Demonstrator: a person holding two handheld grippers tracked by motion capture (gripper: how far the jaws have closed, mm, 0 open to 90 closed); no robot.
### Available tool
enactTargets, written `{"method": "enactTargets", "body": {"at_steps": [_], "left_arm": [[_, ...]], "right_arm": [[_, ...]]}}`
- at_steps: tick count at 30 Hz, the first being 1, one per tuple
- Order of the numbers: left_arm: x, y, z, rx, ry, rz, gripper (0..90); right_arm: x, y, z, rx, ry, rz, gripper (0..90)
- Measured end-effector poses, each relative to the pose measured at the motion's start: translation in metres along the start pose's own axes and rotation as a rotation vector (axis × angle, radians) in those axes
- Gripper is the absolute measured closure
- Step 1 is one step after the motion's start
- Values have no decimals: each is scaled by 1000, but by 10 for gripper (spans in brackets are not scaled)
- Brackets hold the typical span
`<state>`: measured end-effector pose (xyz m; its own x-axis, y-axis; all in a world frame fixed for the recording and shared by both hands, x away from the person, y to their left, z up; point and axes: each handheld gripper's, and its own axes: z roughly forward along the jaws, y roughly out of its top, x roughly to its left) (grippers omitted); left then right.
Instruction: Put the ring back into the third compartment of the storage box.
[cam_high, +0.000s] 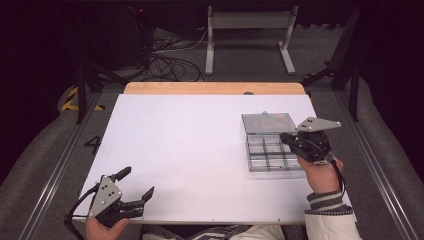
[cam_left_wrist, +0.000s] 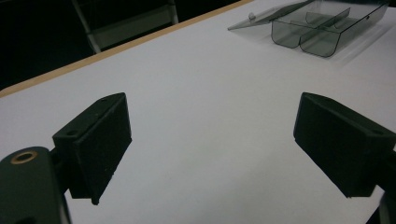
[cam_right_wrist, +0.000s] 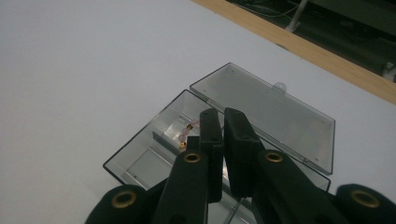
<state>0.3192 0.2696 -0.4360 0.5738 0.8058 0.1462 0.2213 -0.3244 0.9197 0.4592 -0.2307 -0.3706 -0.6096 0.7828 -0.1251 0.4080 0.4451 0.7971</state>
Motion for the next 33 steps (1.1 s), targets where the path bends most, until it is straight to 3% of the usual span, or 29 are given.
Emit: {"method": "enactTargets", "body": {"at_steps": [19, 33], "left_arm": [[0, 0, 0, 0, 0, 5, 116], [0, 0, 0, 0, -1, 0, 116]], "right_arm": [[-23, -14, -6, -3, -107, 86, 867], [-33, -22, 1, 11, -173, 129, 867]]}}
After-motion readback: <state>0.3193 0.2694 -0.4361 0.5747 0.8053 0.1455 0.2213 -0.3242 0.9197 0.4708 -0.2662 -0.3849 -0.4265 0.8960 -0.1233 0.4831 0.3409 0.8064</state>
